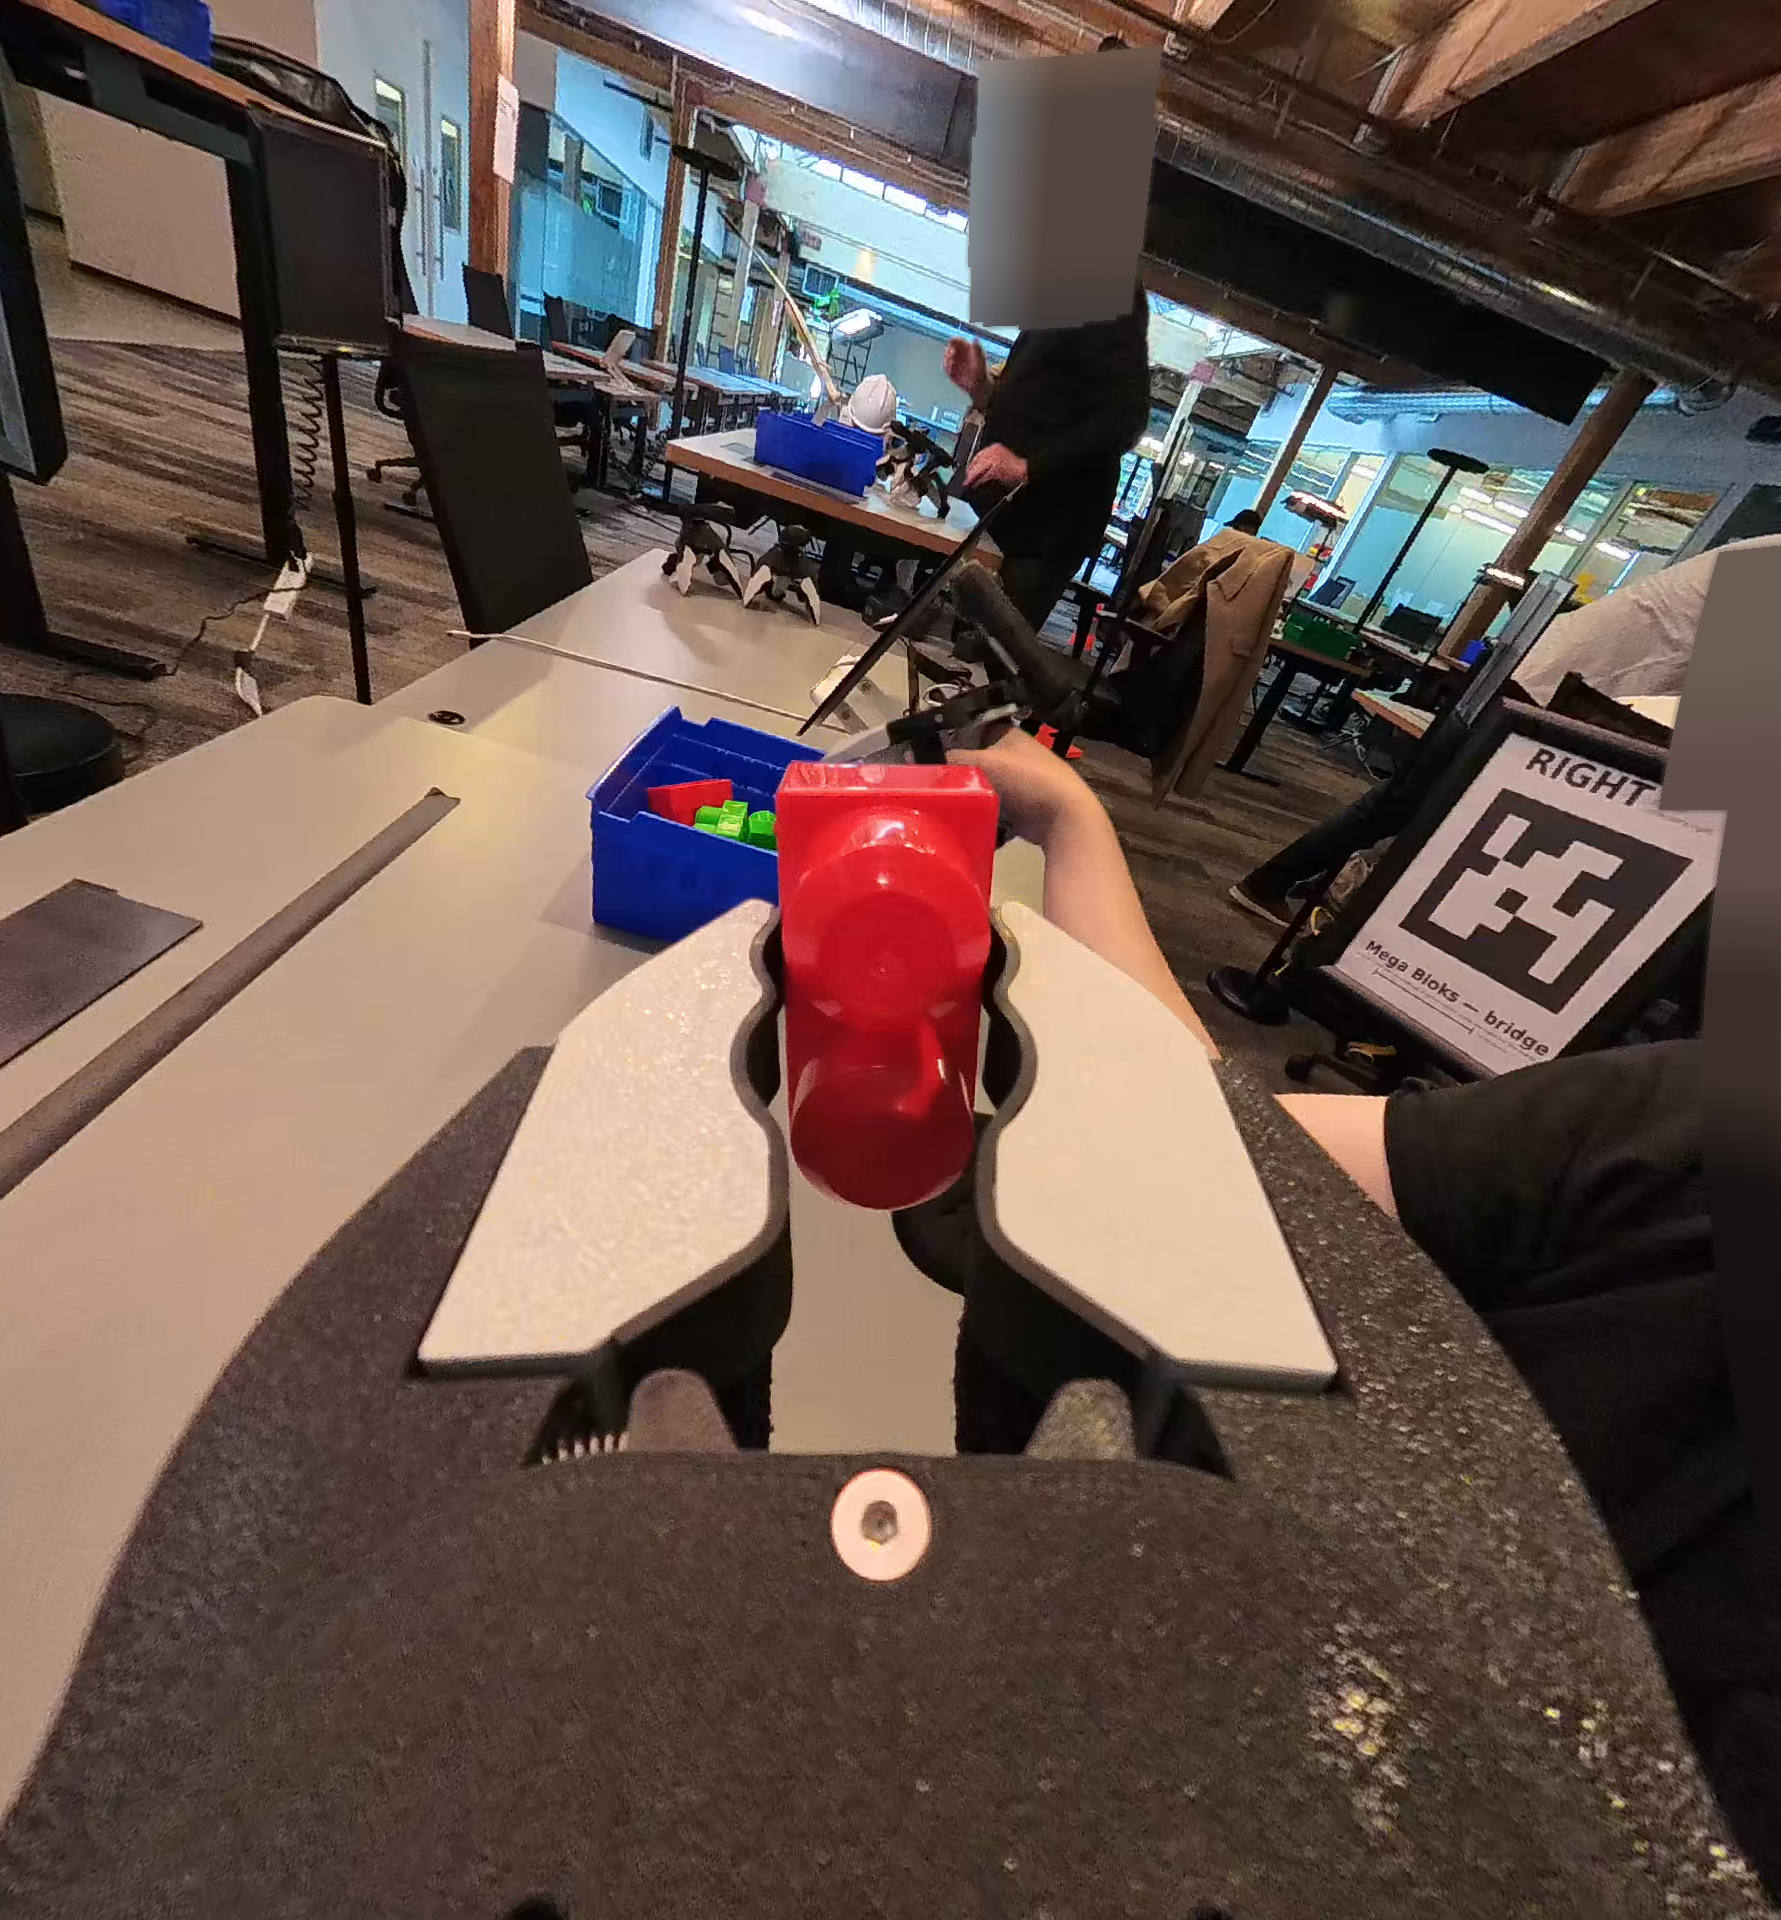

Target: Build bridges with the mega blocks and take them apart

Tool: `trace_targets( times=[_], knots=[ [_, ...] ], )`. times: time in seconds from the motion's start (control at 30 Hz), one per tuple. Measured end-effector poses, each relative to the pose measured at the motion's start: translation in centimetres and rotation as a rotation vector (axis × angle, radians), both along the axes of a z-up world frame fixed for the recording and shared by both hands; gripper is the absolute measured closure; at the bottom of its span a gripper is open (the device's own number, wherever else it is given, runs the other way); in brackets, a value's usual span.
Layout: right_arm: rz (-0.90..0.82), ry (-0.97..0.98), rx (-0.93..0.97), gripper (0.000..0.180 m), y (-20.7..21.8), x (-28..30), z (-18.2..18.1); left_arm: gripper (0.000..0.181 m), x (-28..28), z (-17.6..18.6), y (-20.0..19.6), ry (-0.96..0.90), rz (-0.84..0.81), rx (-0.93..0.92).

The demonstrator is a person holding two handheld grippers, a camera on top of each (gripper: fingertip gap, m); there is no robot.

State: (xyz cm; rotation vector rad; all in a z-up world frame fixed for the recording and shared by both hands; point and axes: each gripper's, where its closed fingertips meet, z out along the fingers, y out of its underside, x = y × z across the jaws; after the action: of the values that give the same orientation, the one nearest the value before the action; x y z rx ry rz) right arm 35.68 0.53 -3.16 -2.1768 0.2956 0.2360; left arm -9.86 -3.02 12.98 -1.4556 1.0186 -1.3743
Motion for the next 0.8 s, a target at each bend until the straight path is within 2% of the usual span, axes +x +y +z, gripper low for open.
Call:
trace_targets(
  times=[0.1, 0.2, 0.3, 0.4, 0.47, 0.5, 0.6, 0.7, 0.73, 0.8],
  knots=[
    [0.067, 0.008, 0.136, 0.123, 0.3, -1.9, 3.6, 0.145, 0.5, -0.3, 0.2, 0.004, 0.006, -0.007],
    [0.239, 0.028, 0.394, 0.124, 0.6, -7.5, 10.8, 0.145, 0.9, -0.3, 0.4, -0.014, 0.004, -0.023],
    [0.592, 0.065, 0.641, 0.124, -0.5, -17.7, 17.5, 0.145, 1.2, -0.4, 0.7, -0.031, 0.012, -0.029],
    [1.039, 0.191, 0.752, 0.122, -3.8, -29.1, 20.7, 0.145, 1.4, -0.2, 0.5, -0.044, 0.003, -0.032],
    [1.263, 0.279, 0.729, 0.12, -5.7, -34.9, 20.8, 0.145, 1.4, -0.2, 0.4, -0.042, 0.005, -0.025],
    [1.306, 0.279, 0.693, 0.118, -5.7, -37.0, 20.2, 0.145, 1.4, -0.1, 0.3, -0.042, 0.004, -0.021],
    [1.33, 0.163, 0.583, 0.106, -3.9, -41.5, 16.9, 0.145, 1.4, 0.1, 0.1, -0.048, -0.002, -0.011],
    [1.403, 0.175, 0.481, 0.107, -3.5, -44.4, 14.4, 0.145, 1.4, 0.2, -0.1, -0.053, -0.011, -0.004],
    [1.436, 0.197, 0.448, 0.113, -3.7, -45.0, 13.7, 0.145, 1.4, 0.3, -0.2, -0.056, -0.016, -0.003],
    [1.501, 0.212, 0.4, 0.14, -4.0, -45.6, 12.8, 0.145, 1.4, 0.6, -0.3, -0.074, -0.022, -0.007]
  ],
)
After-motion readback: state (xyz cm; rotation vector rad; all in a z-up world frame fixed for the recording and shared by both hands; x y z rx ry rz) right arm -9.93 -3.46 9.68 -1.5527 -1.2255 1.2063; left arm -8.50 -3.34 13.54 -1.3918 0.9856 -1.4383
